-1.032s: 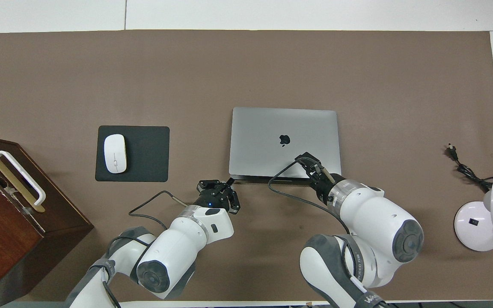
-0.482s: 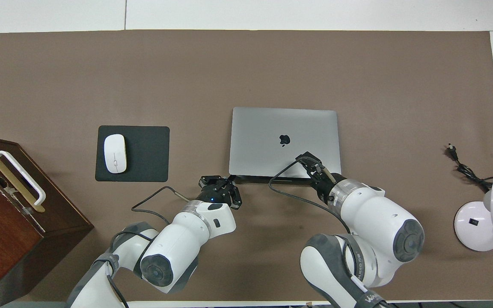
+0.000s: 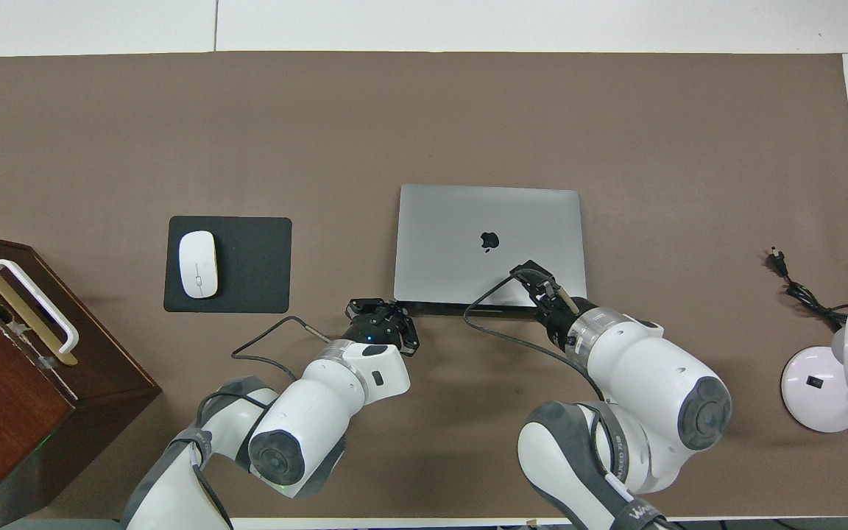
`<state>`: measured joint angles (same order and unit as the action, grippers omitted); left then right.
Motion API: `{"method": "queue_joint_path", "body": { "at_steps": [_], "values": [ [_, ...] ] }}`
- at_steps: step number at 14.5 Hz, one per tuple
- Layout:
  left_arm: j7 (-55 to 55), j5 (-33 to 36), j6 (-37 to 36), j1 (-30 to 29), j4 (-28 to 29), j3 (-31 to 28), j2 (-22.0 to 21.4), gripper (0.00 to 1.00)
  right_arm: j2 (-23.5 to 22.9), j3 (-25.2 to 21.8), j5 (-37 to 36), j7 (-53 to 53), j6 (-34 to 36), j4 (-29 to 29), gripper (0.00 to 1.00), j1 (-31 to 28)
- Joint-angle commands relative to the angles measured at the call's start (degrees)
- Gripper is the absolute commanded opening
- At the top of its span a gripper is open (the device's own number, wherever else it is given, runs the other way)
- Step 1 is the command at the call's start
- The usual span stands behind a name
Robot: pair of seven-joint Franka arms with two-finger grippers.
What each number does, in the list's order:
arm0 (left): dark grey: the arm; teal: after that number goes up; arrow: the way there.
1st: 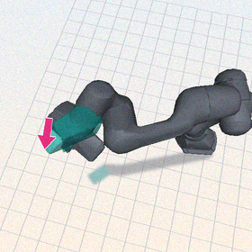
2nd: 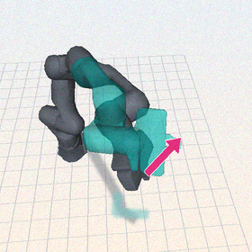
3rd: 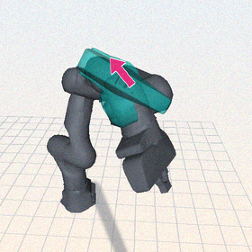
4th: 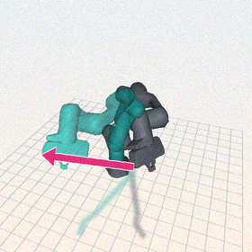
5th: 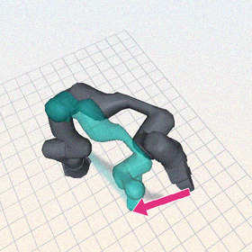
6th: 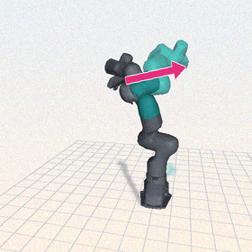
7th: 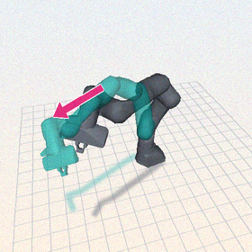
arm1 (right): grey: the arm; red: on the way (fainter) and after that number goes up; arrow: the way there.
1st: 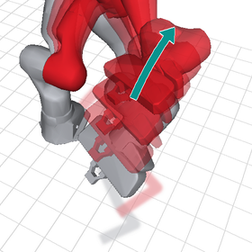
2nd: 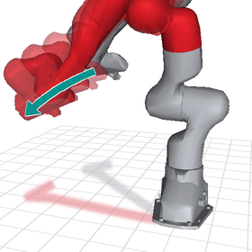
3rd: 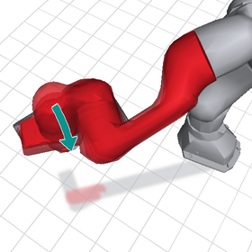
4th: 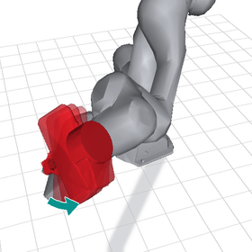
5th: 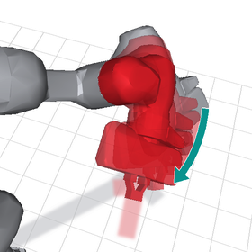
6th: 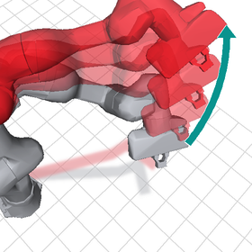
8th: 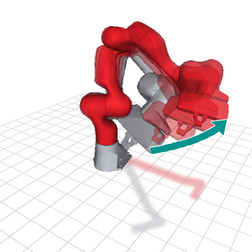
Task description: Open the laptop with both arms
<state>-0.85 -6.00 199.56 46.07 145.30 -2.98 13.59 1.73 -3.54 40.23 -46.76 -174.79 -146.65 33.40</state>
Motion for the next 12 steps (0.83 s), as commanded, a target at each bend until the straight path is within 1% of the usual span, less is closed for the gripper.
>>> {"method": "queue_joint_path", "body": {
  "at_steps": [1,9,12],
  "values": [
    [-1.35,-0.68,1.18,-0.11,-1.34,-0.10,2.58,0.00,-0.67,0.46,1.43,2.46,-0.46,1.01,1.00,-0.79],
    [-1.53,-0.59,1.18,-0.02,-1.51,-0.10,3.19,0.00,-2.78,0.46,1.43,2.46,-0.11,5.31,1.00,-2.11],
    [-1.88,-0.59,1.18,-0.02,-2.04,-0.10,3.63,0.00,-3.92,0.46,1.34,2.63,0.50,7.51,1.00,-3.51]
  ]
}}
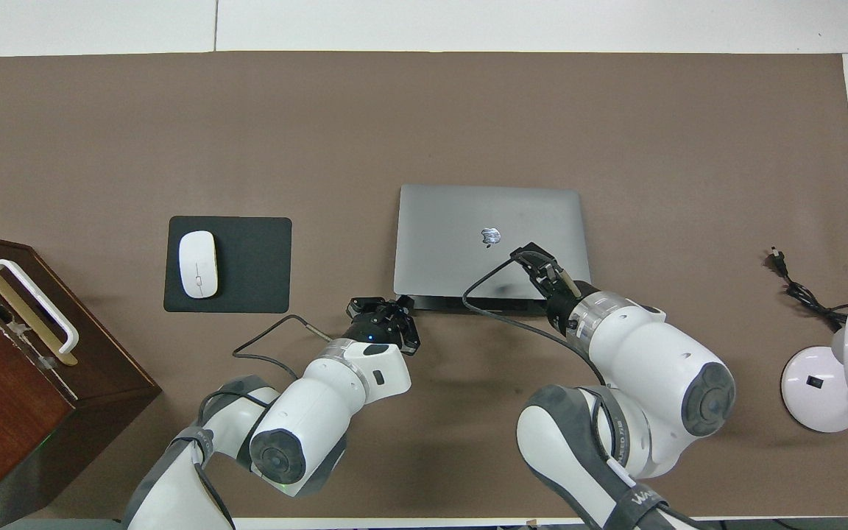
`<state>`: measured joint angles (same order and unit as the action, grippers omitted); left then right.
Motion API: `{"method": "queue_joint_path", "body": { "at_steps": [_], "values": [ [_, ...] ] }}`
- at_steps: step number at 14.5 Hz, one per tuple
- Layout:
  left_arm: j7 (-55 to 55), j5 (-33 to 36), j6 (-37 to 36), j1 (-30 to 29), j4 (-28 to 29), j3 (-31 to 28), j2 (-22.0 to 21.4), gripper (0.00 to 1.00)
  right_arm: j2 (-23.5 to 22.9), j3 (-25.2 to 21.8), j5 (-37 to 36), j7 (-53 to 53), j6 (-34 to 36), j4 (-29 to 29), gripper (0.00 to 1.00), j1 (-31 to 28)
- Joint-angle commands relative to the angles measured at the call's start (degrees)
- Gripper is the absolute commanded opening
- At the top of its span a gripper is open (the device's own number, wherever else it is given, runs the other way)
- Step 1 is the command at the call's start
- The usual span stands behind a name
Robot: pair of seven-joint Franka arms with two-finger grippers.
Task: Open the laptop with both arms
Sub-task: 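Lift the laptop lid upward with the right gripper while the left gripper holds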
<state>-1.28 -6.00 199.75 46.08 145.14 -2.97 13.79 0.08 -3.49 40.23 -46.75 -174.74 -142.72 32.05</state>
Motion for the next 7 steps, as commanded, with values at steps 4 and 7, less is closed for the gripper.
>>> {"method": "queue_joint_path", "body": {
  "at_steps": [4,7],
  "values": [
    [-1.45,-0.59,0.99,-0.02,-2.14,-0.11,3.78,0.00,-4.64,0.33,1.43,2.71,2.21,8.49,1.00,-3.49],
    [-1.71,-0.59,0.99,-0.02,-2.40,-0.11,4.22,0.00,-6.66,0.33,1.34,3.67,3.79,12.36,1.00,-4.98]
  ]
}}
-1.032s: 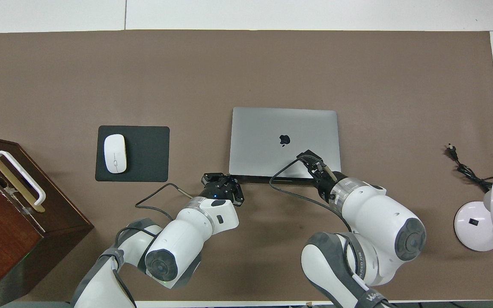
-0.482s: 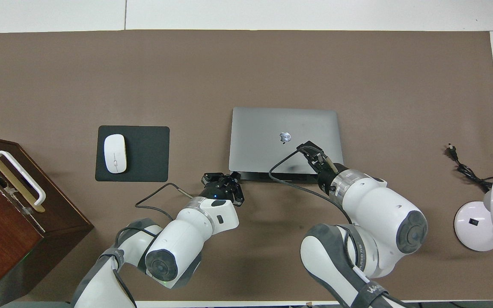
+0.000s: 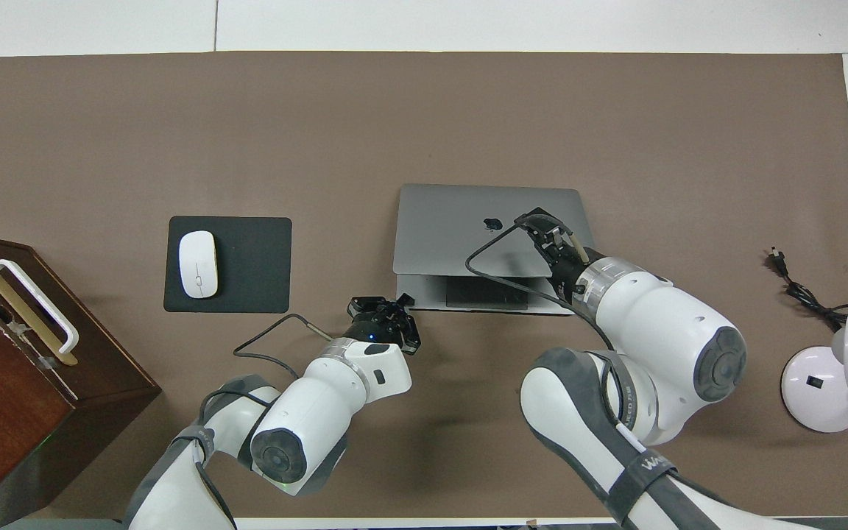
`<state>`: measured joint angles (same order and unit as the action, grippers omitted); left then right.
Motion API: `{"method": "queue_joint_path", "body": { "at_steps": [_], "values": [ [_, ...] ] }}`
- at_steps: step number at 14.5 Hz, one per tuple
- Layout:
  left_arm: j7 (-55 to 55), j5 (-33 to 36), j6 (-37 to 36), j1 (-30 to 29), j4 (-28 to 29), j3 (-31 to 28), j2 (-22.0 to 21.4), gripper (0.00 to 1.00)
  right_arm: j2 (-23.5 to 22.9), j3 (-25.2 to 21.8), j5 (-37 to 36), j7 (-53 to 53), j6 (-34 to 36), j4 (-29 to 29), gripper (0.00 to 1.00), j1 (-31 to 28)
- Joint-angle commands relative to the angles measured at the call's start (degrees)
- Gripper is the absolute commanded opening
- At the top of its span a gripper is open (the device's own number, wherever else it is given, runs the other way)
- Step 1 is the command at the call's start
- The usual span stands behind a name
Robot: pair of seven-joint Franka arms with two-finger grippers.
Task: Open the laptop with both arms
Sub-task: 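Lift the laptop lid upward with the right gripper while the left gripper holds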
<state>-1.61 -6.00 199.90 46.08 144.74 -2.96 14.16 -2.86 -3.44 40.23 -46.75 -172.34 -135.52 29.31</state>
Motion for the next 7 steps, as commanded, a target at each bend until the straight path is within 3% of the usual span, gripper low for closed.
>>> {"method": "queue_joint_path", "body": {
  "at_steps": [1,7],
  "values": [
    [-1.46,-0.59,0.84,-0.02,-2.00,-0.11,3.85,0.00,-4.08,0.28,1.34,3.94,2.09,5.96,1.00,-2.85],
    [-1.47,-0.59,0.84,-0.02,-2.09,-0.11,3.94,0.00,-5.57,0.19,1.34,5.61,2.45,9.21,1.00,-4.18]
  ]
}}
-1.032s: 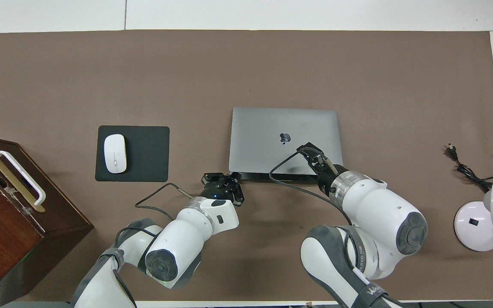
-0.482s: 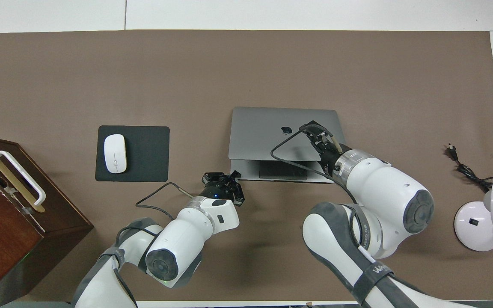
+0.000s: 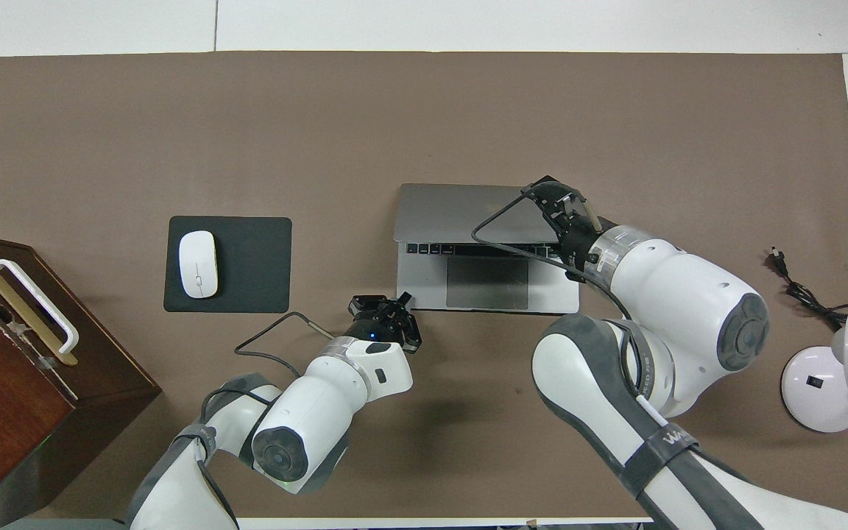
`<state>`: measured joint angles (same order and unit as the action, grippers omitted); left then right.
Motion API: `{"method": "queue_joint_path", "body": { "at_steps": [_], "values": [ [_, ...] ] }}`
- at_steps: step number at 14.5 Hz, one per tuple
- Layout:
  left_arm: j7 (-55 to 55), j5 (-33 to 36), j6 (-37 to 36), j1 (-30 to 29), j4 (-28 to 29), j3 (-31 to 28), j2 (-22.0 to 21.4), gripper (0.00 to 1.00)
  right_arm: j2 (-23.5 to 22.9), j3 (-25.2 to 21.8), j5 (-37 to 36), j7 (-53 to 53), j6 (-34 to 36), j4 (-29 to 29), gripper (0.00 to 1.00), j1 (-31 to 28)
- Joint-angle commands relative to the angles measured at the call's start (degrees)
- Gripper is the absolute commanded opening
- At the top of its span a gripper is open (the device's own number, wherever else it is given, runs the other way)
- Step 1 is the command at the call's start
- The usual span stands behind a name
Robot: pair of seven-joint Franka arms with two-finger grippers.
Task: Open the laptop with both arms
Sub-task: 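Lift the laptop lid upward with the right gripper while the left gripper holds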
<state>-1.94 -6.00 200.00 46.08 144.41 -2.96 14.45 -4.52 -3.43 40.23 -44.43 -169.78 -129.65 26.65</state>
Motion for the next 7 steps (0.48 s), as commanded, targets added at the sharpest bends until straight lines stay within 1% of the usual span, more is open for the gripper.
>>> {"method": "queue_joint_path", "body": {
  "at_steps": [1,7],
  "values": [
    [-1.14,-0.59,0.74,-0.02,-1.77,-0.11,3.65,0.00,-4.35,0.26,1.34,3.56,0.06,4.22,1.00,-2.04],
    [-1.23,-0.59,0.74,0.06,-1.94,-0.11,3.91,0.00,-6.90,0.18,1.25,4.88,3.22,10.90,1.00,-4.33]
  ]
}}
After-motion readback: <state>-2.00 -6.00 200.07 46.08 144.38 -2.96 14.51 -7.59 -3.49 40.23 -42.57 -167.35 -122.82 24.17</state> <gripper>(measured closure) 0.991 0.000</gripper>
